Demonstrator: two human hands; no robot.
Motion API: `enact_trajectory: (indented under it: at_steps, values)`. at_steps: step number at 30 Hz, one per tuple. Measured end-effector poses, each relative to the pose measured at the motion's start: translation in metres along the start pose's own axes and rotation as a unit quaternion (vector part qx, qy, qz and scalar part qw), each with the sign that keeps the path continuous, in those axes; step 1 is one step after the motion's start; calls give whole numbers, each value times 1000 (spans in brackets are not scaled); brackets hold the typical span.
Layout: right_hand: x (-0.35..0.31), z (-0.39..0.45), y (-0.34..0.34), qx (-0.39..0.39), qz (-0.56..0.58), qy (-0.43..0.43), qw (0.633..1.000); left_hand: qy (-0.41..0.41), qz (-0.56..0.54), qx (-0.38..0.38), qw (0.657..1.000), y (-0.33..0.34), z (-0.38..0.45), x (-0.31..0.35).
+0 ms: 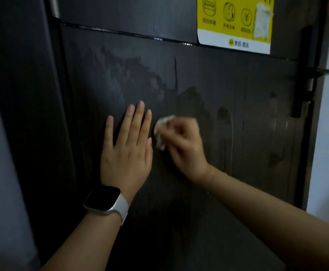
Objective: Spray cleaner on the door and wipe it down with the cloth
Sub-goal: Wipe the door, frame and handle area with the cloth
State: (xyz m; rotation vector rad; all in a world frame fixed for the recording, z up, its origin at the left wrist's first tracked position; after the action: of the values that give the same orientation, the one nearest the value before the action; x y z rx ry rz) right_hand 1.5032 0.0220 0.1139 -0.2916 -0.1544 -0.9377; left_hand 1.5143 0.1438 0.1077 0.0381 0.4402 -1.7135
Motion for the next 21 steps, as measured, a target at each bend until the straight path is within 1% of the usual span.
enact_trajectory:
  at_steps: [1, 2, 3, 4, 5, 6, 7, 8, 9, 11, 12, 13, 14, 15, 16, 18, 19, 20, 21]
  values:
    - [-4, -4, 1, -46, -6, -56, 997, 2, 1, 1, 1000, 0, 0, 1]
    - [5, 1, -4, -54, -23, -79, 995, 3, 3, 2, 1000, 0, 0, 1]
    - [26, 13, -15, -19, -36, -55, 998, 3, 4, 2, 1000, 0, 0, 1]
    - [54, 28, -31, 49, -42, 14, 998, 3, 5, 1, 1000, 1, 0, 1]
    - [82, 40, -46, 131, -37, 111, 984, 4, 5, 0, 1000, 1, 0, 1]
    - [101, 47, -55, 189, -20, 197, 962, 5, 7, 0, 1000, 1, 0, 1]
    - [103, 52, -53, 219, -10, 236, 947, 6, 9, 1, 1000, 1, 0, 1]
    - [91, 56, -44, 217, -13, 235, 947, 6, 10, 3, 1000, 1, 0, 1]
    - [72, 59, -33, 185, -20, 194, 963, 6, 11, 5, 1000, 1, -1, 1]
    - [28, 56, -12, 68, -28, 48, 996, 5, 14, 6, 1000, 0, -1, 1]
    - [18, 54, -9, 8, -37, -17, 999, 5, 13, 5, 1000, 0, 0, 1]
    - [19, 56, -10, -28, -46, -60, 997, 3, 10, 5, 1000, 0, -1, 1]
    - [29, 61, -17, -27, -54, -71, 996, -1, 8, 8, 1000, 0, -1, 0]
    - [45, 69, -29, 11, -59, -45, 997, -4, 8, 10, 1000, 0, -1, 0]
    - [63, 77, -38, 59, -60, 13, 996, -7, 10, 11, 1000, 0, 0, -1]
    - [80, 86, -43, 145, -54, 139, 978, -13, 13, 13, 1000, -1, 0, -1]
    - [72, 89, -36, 171, -47, 167, 970, -19, 9, 13, 1000, -1, 0, -2]
    - [56, 94, -25, 174, -35, 169, 970, -28, 3, 11, 1000, 0, 0, -3]
    - [38, 99, -15, 158, -25, 140, 977, -36, 0, 9, 999, -1, 0, -4]
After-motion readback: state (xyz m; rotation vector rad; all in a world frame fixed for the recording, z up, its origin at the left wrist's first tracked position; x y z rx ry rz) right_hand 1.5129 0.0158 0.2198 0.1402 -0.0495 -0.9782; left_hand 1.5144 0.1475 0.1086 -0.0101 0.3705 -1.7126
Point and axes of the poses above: each hand's wrist, its own z-axis towards the middle knuckle, its own y-axis out of the palm, x = y × z, the point moved 8 cm from there along z, towards the middle knuckle, and after that the axes turned 4 degrees about -x, right-handed, at the moved point
